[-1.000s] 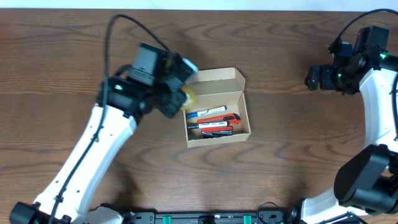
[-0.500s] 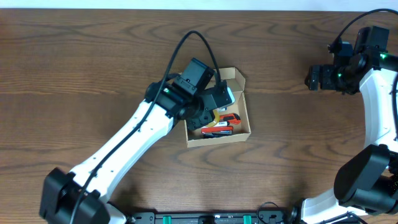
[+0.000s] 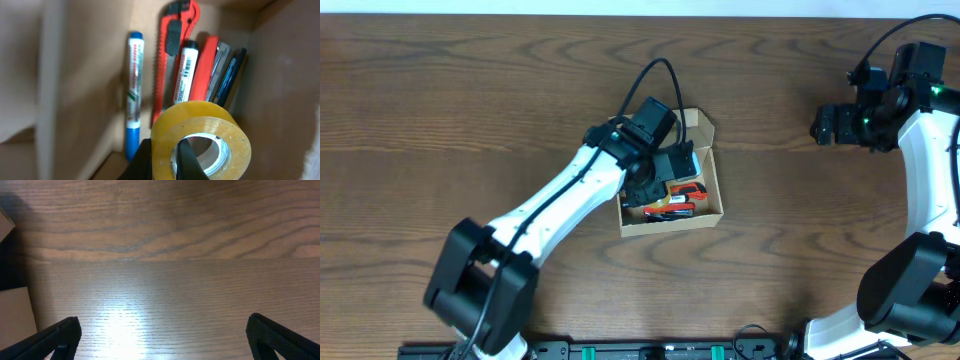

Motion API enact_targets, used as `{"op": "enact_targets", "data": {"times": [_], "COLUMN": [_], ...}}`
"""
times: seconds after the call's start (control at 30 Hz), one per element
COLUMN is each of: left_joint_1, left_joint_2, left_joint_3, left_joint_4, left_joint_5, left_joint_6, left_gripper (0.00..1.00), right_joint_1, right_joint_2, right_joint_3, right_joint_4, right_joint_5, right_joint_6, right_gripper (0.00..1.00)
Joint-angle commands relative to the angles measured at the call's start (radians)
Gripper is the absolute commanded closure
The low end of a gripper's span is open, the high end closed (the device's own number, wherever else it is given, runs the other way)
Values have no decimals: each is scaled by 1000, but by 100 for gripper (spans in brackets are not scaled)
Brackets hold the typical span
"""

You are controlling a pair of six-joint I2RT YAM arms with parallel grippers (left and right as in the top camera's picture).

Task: Pack container
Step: 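Carry the tape roll into the box and release it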

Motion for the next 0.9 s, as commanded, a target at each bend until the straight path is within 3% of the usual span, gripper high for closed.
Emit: {"op": "enact_targets", "data": {"times": [0.0,0.27,0.33,0.43,0.47,0.5,0.53,0.87], "left_joint_1": [0,1,1,1,1,1,1,1], "left_joint_2": [55,142,151,150,148,148,147,93], "left_joint_3": [21,20,20,21,21,24,27,158], "left_joint_4": [-1,-4,-11,-16,-15,-16,-16,-95], "left_joint_5": [9,0,-7,-8,-11,-18,-34,-134], "left_joint_6": [6,-29,-42,-45,-51,-58,-68,-80], "left_gripper": [94,89,72,68,56,34,29,27], "right_joint_1": [-6,-6,-6,-6,-6,-6,-6,-6], "right_joint_2": [1,1,1,1,1,1,1,1], "right_joint_3": [-3,-3,-3,-3,-3,-3,-3,-3], "right_joint_4": [-1,-5,-4,-4,-3,-3,-3,0], "right_joint_5": [2,2,2,2,2,2,2,2], "right_joint_6": [11,11,11,11,11,11,11,11], "right_gripper": [1,1,1,1,1,1,1,1]}}
